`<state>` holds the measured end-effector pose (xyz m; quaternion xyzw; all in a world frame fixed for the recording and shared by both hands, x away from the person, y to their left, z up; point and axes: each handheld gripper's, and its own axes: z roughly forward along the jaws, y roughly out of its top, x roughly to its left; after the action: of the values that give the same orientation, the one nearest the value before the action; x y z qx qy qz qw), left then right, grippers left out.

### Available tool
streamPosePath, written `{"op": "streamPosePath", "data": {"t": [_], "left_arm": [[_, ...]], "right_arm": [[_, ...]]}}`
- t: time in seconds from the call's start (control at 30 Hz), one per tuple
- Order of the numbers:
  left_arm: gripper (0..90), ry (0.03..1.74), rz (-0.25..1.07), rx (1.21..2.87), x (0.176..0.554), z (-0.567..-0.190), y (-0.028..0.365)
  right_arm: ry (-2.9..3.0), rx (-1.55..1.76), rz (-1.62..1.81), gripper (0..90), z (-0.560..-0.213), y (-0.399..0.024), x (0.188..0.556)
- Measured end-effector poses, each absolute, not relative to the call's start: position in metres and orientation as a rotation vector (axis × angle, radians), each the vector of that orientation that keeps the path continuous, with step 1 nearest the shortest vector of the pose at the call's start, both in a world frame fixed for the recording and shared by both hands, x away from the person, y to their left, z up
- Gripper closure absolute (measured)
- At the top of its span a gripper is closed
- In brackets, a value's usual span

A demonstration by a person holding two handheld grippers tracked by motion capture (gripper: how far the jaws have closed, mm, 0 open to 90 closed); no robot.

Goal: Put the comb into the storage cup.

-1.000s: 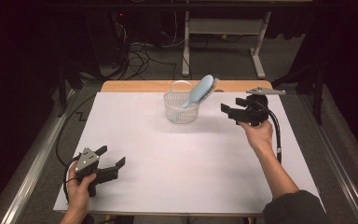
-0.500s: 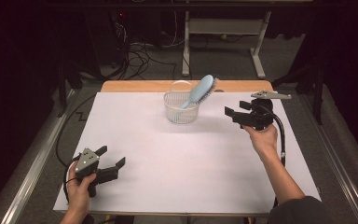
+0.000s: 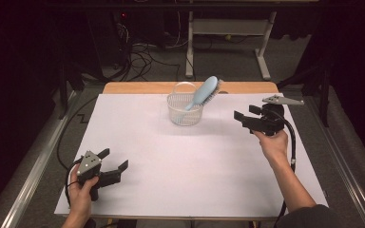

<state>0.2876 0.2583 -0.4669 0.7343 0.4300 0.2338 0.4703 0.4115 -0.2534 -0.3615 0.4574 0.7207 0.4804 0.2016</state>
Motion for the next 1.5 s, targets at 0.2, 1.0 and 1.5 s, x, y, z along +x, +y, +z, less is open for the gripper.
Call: {"op": "streamPosePath", "data": {"t": [0.2, 1.0, 1.5], "left_arm": [[15.8, 1.052, 0.573, 1.800, 0.287, -0.467, 0.258], [15.9, 1.051, 0.573, 1.802, 0.288, -0.467, 0.257], [15.8, 1.051, 0.572, 1.801, 0.288, -0.467, 0.257]], "right_arm": [[2.011, 1.281, 1.336, 29.2, -0.364, -0.257, 0.409], [2.007, 1.274, 1.338, 28.9, -0.365, -0.269, 0.395], [1.996, 1.274, 1.353, 28.8, -0.366, -0.275, 0.388]]}}
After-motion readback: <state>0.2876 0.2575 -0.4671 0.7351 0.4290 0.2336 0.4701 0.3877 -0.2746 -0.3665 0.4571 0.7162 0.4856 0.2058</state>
